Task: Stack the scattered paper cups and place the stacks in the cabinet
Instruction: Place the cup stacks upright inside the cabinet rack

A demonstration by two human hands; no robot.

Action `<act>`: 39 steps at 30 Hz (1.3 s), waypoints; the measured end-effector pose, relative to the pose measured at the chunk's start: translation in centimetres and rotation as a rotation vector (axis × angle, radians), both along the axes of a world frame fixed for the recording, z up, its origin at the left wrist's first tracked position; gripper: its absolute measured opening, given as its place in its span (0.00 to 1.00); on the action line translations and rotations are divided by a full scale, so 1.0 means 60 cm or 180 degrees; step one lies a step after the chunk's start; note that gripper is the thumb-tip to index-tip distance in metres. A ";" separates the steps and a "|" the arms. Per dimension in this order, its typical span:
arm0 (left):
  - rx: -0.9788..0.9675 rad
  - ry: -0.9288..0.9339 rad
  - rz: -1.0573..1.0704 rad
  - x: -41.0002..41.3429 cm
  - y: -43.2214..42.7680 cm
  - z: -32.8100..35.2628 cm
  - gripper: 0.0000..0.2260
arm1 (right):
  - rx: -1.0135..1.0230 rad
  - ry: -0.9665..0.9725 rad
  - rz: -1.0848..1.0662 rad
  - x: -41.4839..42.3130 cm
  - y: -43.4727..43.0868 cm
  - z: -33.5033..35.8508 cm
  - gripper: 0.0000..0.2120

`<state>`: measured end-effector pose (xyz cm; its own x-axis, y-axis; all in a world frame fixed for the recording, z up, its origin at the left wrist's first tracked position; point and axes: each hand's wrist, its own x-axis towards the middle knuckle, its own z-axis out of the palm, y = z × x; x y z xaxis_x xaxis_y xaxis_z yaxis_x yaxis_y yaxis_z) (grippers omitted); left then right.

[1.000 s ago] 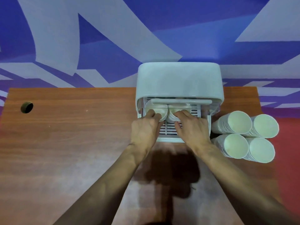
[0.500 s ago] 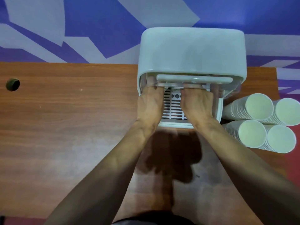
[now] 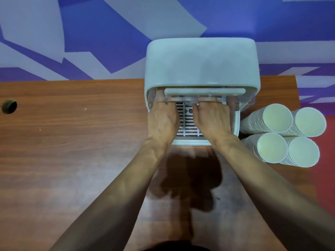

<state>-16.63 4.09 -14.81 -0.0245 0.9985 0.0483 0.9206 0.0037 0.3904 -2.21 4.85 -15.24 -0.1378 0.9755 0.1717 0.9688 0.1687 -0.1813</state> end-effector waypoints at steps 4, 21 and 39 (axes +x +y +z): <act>-0.0034 0.0240 -0.0211 0.009 -0.023 0.012 0.33 | -0.0096 0.0182 -0.0017 0.005 -0.014 0.007 0.10; 0.0324 0.0116 -0.1690 0.149 -0.118 0.099 0.09 | 0.0394 0.0936 -0.0150 0.162 -0.171 0.112 0.15; -0.0415 0.1485 -0.2071 0.332 -0.164 0.098 0.11 | -0.0538 0.0067 -0.0518 0.396 -0.290 0.036 0.19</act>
<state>3.30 -5.76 -8.92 0.5570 0.8041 -0.2077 0.8220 -0.5696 -0.0010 21.56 -12.52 -13.08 0.0255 0.9997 0.0051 0.9765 -0.0238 -0.2141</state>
